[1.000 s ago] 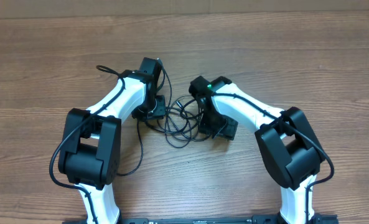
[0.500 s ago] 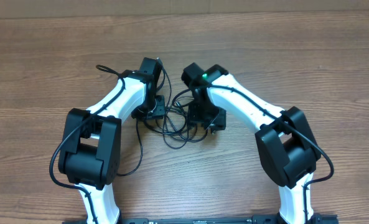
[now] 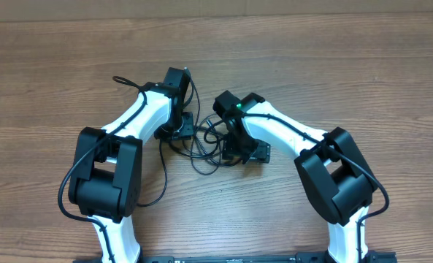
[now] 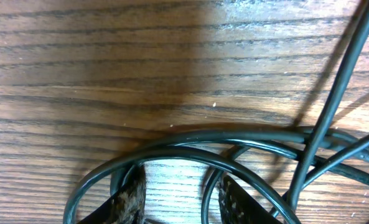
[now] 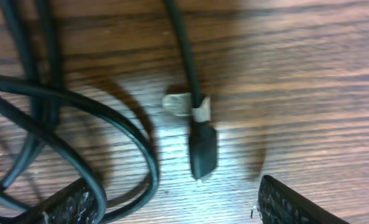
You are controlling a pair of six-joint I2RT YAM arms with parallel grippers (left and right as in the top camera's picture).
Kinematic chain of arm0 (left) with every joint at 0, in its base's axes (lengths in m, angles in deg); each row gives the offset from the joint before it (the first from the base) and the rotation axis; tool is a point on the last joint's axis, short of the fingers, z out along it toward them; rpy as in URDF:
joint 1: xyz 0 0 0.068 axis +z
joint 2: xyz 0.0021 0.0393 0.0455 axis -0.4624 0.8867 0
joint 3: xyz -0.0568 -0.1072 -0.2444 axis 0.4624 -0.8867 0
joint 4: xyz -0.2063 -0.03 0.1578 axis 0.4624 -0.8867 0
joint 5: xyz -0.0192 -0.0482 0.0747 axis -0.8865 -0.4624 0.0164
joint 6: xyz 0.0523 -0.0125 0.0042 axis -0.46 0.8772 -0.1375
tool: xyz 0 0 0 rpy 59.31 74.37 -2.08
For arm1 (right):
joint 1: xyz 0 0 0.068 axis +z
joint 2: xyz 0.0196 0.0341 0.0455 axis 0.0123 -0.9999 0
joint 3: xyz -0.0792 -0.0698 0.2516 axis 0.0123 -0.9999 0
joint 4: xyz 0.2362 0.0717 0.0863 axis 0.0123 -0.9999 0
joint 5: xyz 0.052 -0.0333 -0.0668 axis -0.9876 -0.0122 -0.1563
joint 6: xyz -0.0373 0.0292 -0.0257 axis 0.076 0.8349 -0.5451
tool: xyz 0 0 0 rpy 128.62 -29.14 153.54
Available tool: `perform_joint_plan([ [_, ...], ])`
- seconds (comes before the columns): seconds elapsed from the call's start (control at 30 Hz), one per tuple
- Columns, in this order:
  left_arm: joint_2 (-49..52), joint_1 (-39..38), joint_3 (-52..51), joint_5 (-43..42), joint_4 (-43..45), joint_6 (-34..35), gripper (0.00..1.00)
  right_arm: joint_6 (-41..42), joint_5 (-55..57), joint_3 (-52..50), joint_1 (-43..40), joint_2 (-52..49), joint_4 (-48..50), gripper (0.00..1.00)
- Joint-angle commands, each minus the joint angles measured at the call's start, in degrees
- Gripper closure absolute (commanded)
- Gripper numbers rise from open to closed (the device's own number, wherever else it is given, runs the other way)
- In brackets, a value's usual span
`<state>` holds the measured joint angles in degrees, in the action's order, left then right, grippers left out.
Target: Untangle cables
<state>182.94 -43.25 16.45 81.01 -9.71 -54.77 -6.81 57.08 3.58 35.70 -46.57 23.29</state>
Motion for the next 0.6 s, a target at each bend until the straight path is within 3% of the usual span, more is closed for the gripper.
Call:
perform_joint_plan([
  [0.0,0.7,0.3,-1.5,2.3,-0.3,-1.0,0.60,1.3,6.9,-3.8,-0.3,-1.2,-0.5,0.21],
  [0.23,0.7,1.3,-1.5,11.4,-1.5,-0.5,0.59,1.3,14.5,-8.0,-2.0,-1.2,-1.2,0.20],
  [0.57,0.7,6.4,-1.5,11.6,-1.6,-0.3,0.58,1.0,15.0,-12.0,-13.9,-1.2,-1.0,0.20],
])
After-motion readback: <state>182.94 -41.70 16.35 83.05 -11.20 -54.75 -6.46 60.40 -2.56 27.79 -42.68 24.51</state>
